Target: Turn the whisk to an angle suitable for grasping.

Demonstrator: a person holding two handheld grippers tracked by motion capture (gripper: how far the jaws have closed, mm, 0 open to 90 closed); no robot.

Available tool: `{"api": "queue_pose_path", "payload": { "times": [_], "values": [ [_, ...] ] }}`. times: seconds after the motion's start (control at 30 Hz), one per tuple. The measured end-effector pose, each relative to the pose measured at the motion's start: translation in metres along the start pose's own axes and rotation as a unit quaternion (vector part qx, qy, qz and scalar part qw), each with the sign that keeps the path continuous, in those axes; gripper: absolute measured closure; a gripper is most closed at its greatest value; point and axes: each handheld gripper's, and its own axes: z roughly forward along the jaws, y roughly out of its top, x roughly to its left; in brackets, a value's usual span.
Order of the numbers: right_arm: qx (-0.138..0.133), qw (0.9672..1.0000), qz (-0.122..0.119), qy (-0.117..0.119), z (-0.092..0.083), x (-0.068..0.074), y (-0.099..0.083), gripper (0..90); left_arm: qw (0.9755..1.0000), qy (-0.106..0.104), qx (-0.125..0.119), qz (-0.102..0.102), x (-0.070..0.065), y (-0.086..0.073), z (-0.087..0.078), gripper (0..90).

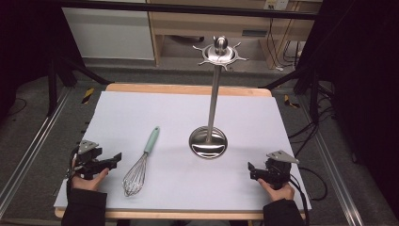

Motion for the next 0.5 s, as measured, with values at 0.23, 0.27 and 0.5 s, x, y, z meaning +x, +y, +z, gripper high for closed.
{"api": "queue_pose_path", "payload": {
  "times": [0.23, 0.27, 0.5],
  "values": [
    [0.004, 1.0, 0.0, -0.005, 0.0009, -0.0045, -0.0014, 5.2, 0.9999, -0.008, -0.006, -0.013, -0.0016, 0.0043, -0.0068, 18.1],
    [0.007, 1.0, 0.001, -0.005, 0.0011, -0.0053, -0.0019, 5.8, 0.9999, -0.005, -0.006, -0.01, -0.0031, 0.0059, -0.0085, 18.7],
    [0.014, 0.9999, 0.001, -0.006, 0.0019, -0.0052, -0.0025, 7.0, 1.0, -0.008, -0.003, -0.005, -0.0093, 0.0107, -0.0104, 19.8]
  ]
}}
